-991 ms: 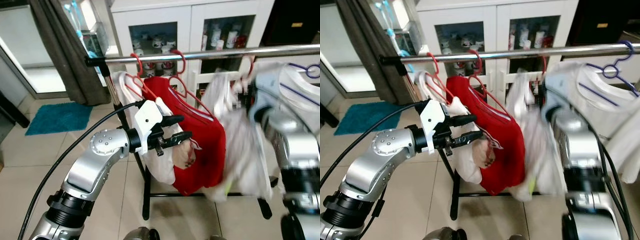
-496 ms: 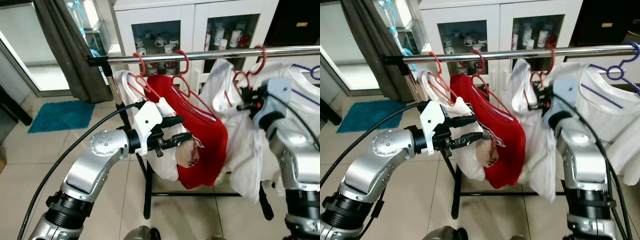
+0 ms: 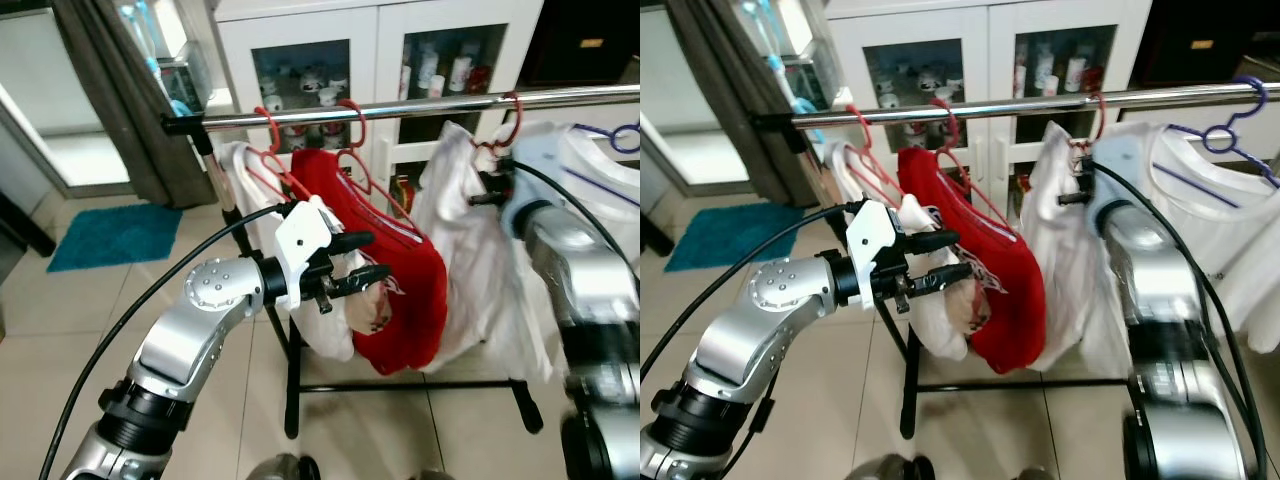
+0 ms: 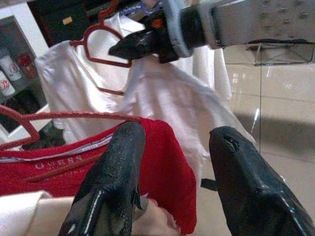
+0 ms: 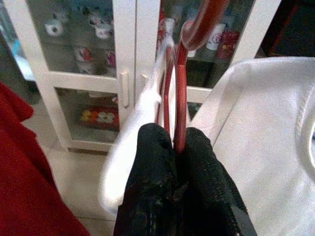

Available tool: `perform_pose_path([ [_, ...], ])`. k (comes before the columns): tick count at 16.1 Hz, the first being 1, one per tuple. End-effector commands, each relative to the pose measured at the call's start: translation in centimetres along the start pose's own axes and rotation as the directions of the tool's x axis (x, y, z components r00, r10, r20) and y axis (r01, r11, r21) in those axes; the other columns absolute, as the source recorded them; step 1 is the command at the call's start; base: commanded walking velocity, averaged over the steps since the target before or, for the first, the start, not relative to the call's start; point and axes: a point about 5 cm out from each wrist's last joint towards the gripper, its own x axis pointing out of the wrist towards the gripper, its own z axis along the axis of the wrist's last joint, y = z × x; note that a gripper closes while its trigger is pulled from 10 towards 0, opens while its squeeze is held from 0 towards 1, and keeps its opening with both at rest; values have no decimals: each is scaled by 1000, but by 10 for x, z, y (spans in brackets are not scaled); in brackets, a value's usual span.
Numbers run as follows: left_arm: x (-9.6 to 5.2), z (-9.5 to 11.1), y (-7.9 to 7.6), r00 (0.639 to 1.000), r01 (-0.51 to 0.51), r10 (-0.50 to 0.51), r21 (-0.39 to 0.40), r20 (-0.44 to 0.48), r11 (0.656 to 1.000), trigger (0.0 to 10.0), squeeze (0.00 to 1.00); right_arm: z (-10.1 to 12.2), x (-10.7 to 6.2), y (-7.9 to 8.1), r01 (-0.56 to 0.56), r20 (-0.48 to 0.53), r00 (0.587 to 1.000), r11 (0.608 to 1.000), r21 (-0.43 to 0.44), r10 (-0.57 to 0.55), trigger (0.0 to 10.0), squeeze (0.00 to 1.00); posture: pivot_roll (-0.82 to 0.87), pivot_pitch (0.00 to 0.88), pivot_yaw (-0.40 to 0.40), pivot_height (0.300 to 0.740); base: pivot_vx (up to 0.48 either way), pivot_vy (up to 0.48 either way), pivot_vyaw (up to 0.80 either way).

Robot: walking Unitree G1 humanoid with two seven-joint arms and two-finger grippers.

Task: Hang hanger

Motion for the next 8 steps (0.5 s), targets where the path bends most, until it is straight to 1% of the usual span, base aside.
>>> perform_pose_path([
  [1, -1, 3, 3, 1000, -10, 10, 18, 0, 1000, 10000, 0, 10, 5, 3, -6, 33, 999, 1000, -16, 6, 10000, 0, -55, 33, 117, 740, 0, 0, 0],
  [3, -2, 3, 4, 1000, -15, 15, 21, -1, 1000, 10000, 0, 18, 13, 4, -3, 41, 999, 1000, -24, 4, 10000, 0, -47, 27, 105, 740, 0, 0, 0],
  [5, -4, 2, 4, 1000, -20, 20, 22, -3, 1000, 10000, 0, 20, 16, 6, -14, 36, 999, 999, -37, 15, 10000, 0, -45, 25, 101, 740, 0, 0, 0],
  [7, -5, 1, 3, 1000, -25, 25, 20, -5, 999, 10000, 0, 9, 19, 13, -78, -47, 996, 994, -82, 75, 10000, 0, -45, 18, 95, 740, 0, 0, 0],
  [8, -5, 0, 2, 1000, -25, 26, 19, -6, 999, 10000, 0, 5, 18, 14, -89, -71, 994, 992, -84, 83, 10000, 0, -47, 17, 95, 740, 0, 0, 0],
])
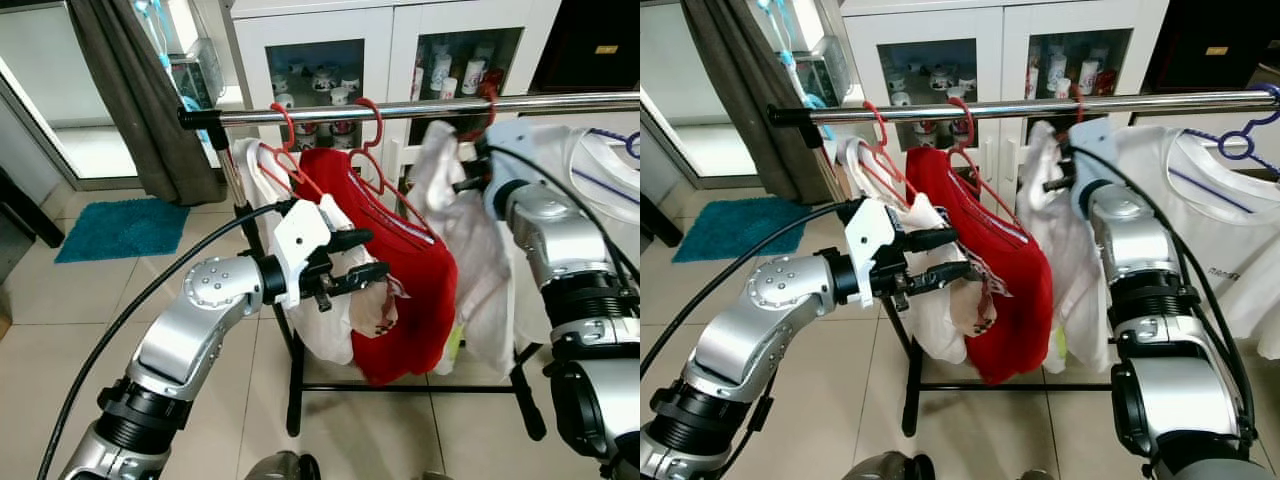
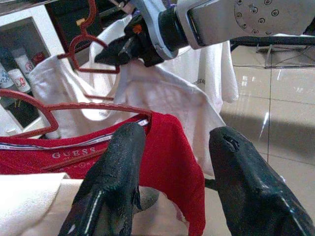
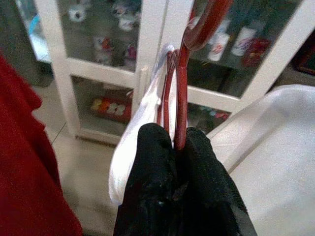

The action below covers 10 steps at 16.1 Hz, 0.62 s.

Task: Hang hanger

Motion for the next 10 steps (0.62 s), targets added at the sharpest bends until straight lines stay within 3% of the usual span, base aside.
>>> perform_pose_path([
  [1, -3, 0, 2, 1000, -14, 14, 15, -3, 1000, 10000, 0, -1, 1, 2, -22, -34, 999, 1000, -15, 21, 10000, 0, -48, 17, 96, 740, 0, 0, 0],
  [4, -1, 0, 1, 1000, -5, 5, 15, -3, 1000, 10000, 0, -14, 2, 0, -13, -104, 994, 1000, 7, 14, 10000, 0, -57, 17, 107, 740, 0, 0, 0],
  [7, 0, -1, 1, 1000, 3, -3, 17, -10, 1000, 10000, 0, -18, 2, -3, -4, -110, 994, 1000, 26, 7, 10000, 0, -58, 17, 112, 740, 0, 0, 0],
  [8, 0, -1, 1, 1000, 2, -2, 17, -11, 1000, 10000, 0, -19, 1, -4, -4, -109, 994, 1000, 29, 7, 10000, 161, -55, 16, 111, 740, 0, 0, 0],
  [9, 0, -1, 1, 1000, 1, -1, 17, -12, 1000, 10000, 0, -19, 1, -5, -2, -107, 994, 999, 35, 6, 10000, 514, -55, 16, 111, 740, 0, 0, 0],
  [10, 0, -2, 2, 1000, -1, 1, 17, -12, 1000, 10000, 0, -20, 0, -5, 3, -102, 995, 999, 38, 1, 10000, 729, -53, 15, 112, 740, 0, 0, 0],
])
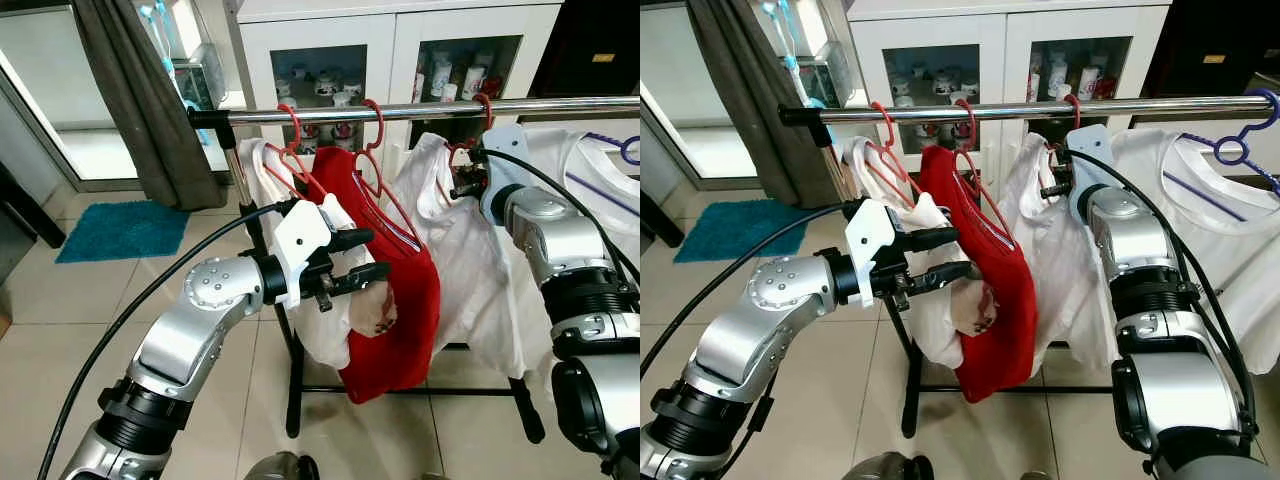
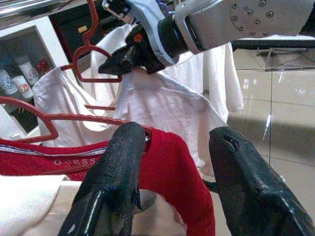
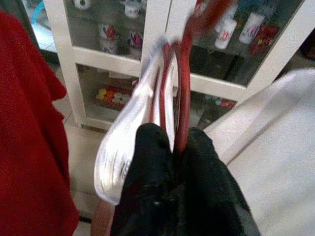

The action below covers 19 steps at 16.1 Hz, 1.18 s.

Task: Hang hanger

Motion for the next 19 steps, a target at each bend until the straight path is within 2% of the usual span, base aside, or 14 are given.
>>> perform_pose_path([
  [1, -1, -2, 2, 1000, -5, 5, 9, -20, 1000, 10000, 0, -10, -1, -4, 10, -29, 1000, 1000, 19, -9, 10000, 1000, -52, 14, 112, 740, 0, 0, 0],
  [4, -1, -3, 5, 999, -40, 40, 4, -9, 999, 10000, 0, 1, -8, -7, 19, 58, 998, 1000, 7, -20, 10000, 1000, -49, 14, 112, 740, 0, 0, 0],
  [6, -1, -5, 12, 985, -169, 170, -47, 22, 985, 10000, 0, 19, -32, -14, 59, 205, 977, 998, -23, -53, 10000, 1000, -49, 17, 106, 740, 0, 0, 0],
  [7, -3, -7, 16, 968, -246, 249, -76, 28, 966, 10000, 0, 26, -49, -13, 23, 278, 960, 1000, 12, -25, 10000, 1000, -57, 21, 108, 740, 0, 0, 0],
  [9, -8, -11, 22, 922, -382, 386, -106, 17, 918, 10000, 0, 33, -82, -8, -32, 394, 919, 998, 48, 11, 10000, 1000, -65, 29, 113, 740, 0, 0, 0],
  [10, -12, -12, 23, 891, -449, 454, -124, 17, 885, 10000, 0, 30, -103, 0, -83, 450, 892, 994, 74, 41, 10000, 1000, -69, 32, 114, 740, 0, 0, 0],
  [11, -16, -12, 24, 862, -500, 506, -127, 17, 856, 10000, 0, 23, -119, 11, -135, 485, 872, 984, 112, 64, 10000, 0, -72, 38, 114, 740, 0, 0, 0],
  [12, -19, -13, 23, 842, -532, 539, -134, 13, 836, 10000, 0, 14, -129, 22, -188, 497, 864, 968, 166, 83, 10000, 0, -73, 40, 113, 740, 0, 0, 0],
  [13, -22, -15, 22, 828, -555, 560, -125, 7, 822, 10000, 0, 6, -134, 28, -195, 493, 867, 960, 201, 73, 10000, 0, -72, 42, 111, 740, 0, 0, 0],
  [14, -26, -18, 20, 798, -599, 603, -116, -5, 792, 10000, 0, -8, -141, 36, -181, 477, 878, 949, 259, 37, 10000, 0, -70, 41, 116, 740, 0, 0, 0],
  [15, -29, -19, 19, 775, -628, 632, -124, -10, 768, 10000, 0, -16, -144, 39, -170, 457, 889, 943, 286, 21, 10000, 0, -69, 41, 116, 740, 0, 0, 0],
  [17, -39, -19, 16, 708, -698, 706, -160, -12, 698, 10000, 0, -40, -154, 52, -162, 364, 931, 933, 320, 36, 10000, 0, -67, 57, 117, 740, 0, 0, 0],
  [18, -49, -31, 12, 666, -741, 745, -155, -41, 654, 10000, 0, -56, -159, 57, -128, 320, 947, 933, 335, 15, 10000, 0, -72, 55, 109, 740, 0, 0, 0],
  [19, -56, -39, 9, 644, -762, 762, -144, -65, 632, 10000, 0, -64, -162, 61, -104, 297, 955, 937, 332, 0, 10000, 0, -71, 55, 101, 740, 0, 0, 0],
])
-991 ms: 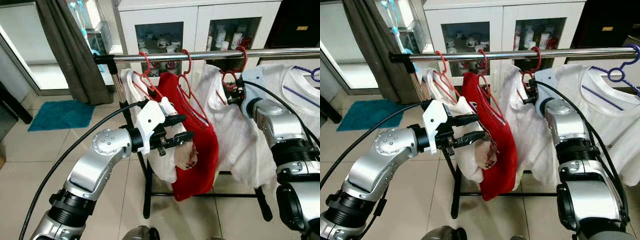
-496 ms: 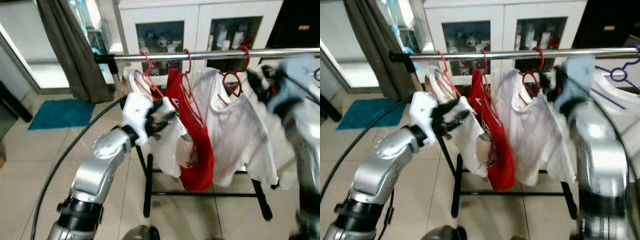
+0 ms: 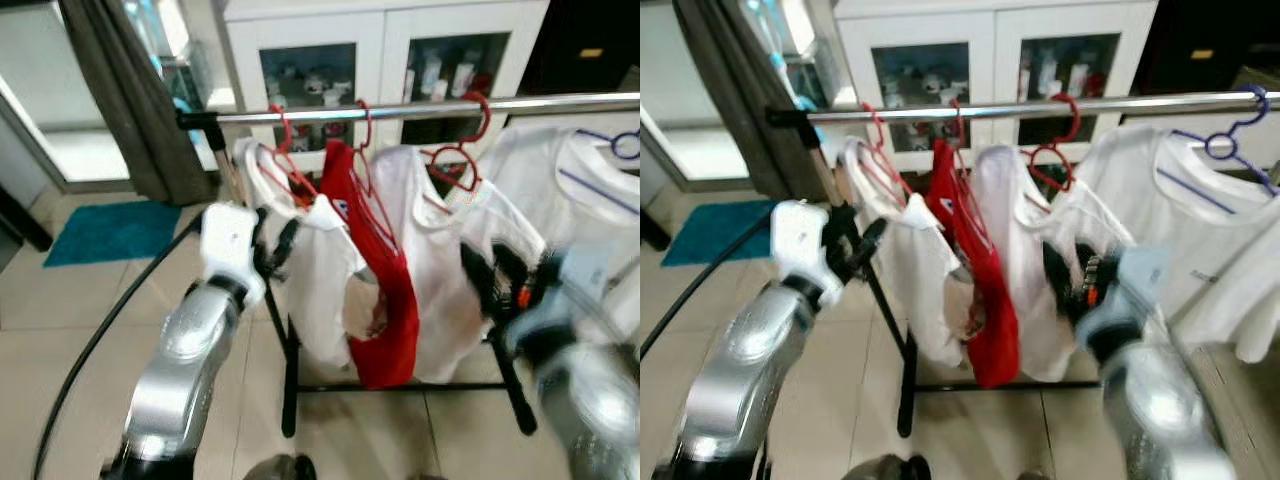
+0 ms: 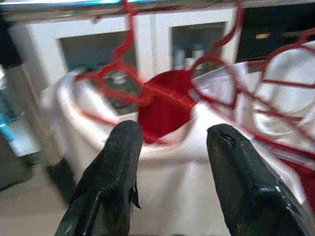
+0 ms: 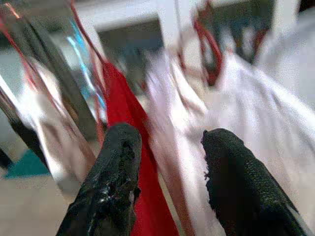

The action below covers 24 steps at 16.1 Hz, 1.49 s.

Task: Hang hanger

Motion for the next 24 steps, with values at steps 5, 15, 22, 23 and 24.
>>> perform_pose_path([
  [5, -13, -6, 13, 991, -131, 131, -4, -10, 991, 10000, 0, -12, 10, 11, -21, 23, 1000, 1000, -7, 21, 10000, 0, -31, 32, 80, 740, 0, 0, 0],
  [15, -16, -11, 15, 993, -114, 114, 12, -30, 993, 10000, 0, -32, 23, 13, -52, -42, 998, 999, -2, 52, 10000, 0, 36, 0, 34, 740, 0, 0, 0],
  [22, -16, -11, 15, 993, -114, 114, 12, -30, 993, 10000, 0, -32, 23, 13, -52, -42, 998, 999, -2, 52, 10000, 0, 36, 0, 34, 740, 0, 0, 0],
  [23, -16, -11, 15, 993, -114, 114, 12, -30, 993, 10000, 0, -32, 23, 13, -52, -42, 998, 999, -2, 52, 10000, 0, 36, 0, 34, 740, 0, 0, 0],
  [24, -16, -11, 15, 993, -114, 114, 12, -30, 993, 10000, 0, -32, 23, 13, -52, -42, 998, 999, -2, 52, 10000, 0, 36, 0, 34, 740, 0, 0, 0],
])
